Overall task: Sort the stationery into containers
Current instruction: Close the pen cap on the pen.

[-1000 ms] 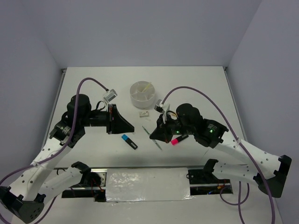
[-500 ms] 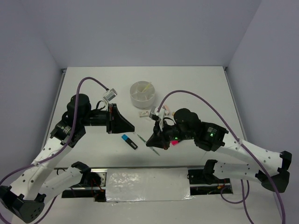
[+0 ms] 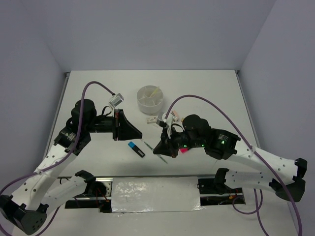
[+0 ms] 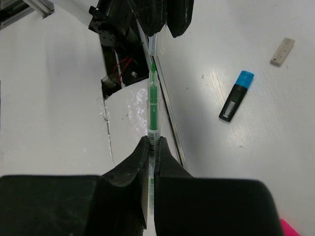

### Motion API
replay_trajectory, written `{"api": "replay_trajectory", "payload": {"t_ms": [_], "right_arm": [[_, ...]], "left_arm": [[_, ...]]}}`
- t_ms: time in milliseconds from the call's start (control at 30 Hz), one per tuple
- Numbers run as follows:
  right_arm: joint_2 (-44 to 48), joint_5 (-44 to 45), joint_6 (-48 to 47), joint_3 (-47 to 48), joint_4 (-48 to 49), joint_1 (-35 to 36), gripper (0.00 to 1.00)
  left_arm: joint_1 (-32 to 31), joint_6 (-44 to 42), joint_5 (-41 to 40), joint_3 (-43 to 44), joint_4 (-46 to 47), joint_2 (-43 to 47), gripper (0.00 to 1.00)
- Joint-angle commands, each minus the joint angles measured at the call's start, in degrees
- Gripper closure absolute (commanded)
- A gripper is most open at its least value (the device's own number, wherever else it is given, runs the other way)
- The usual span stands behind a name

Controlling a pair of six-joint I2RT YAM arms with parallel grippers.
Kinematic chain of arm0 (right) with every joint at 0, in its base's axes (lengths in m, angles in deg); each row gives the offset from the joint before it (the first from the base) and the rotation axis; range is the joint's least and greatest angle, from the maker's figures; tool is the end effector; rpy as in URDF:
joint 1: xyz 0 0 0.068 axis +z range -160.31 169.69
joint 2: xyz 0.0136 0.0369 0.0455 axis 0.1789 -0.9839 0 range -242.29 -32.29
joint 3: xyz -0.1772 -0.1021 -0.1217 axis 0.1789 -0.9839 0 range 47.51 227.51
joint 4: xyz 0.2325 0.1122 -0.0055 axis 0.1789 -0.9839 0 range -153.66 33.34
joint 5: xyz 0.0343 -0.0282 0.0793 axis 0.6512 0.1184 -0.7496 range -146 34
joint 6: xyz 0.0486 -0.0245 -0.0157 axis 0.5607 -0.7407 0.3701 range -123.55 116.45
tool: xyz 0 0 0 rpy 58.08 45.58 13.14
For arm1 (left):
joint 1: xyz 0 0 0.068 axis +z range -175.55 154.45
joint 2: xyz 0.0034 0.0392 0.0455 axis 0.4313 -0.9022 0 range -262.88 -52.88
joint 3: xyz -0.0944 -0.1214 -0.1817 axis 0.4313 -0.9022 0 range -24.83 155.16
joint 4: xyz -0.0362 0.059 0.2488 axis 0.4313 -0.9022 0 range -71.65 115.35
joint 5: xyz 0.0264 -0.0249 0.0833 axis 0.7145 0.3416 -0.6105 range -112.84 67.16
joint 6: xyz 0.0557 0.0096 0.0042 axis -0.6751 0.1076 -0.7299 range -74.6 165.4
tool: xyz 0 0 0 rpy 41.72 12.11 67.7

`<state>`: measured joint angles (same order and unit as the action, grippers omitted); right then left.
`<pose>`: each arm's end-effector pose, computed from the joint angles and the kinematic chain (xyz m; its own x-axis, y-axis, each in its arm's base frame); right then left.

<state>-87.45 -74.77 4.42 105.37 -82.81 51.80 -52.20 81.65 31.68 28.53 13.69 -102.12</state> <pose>0.0965 0.2097 0.3274 -0.3195 -0.3231 -0.8908 -0.9397 0.2291 0.2539 0.1679 -0.1203 0.3506 -0.6751 -0.0452 -0.7364 0.7226 0.1609 -0.6723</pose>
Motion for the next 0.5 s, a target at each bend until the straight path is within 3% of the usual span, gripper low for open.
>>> {"api": "replay_trajectory", "payload": {"t_ms": [0, 467], "right_arm": [[-0.6, 0.4, -0.5, 2.9, 2.3, 0.8, 1.0], [-1.3, 1.1, -0.3, 4.0, 2.9, 1.1, 1.0]], "left_arm": [[0.3, 0.3, 1.9, -0.7, 3.7, 0.7, 1.0], [0.4, 1.4, 2.9, -3.0, 6.4, 1.2, 1.0]]}}
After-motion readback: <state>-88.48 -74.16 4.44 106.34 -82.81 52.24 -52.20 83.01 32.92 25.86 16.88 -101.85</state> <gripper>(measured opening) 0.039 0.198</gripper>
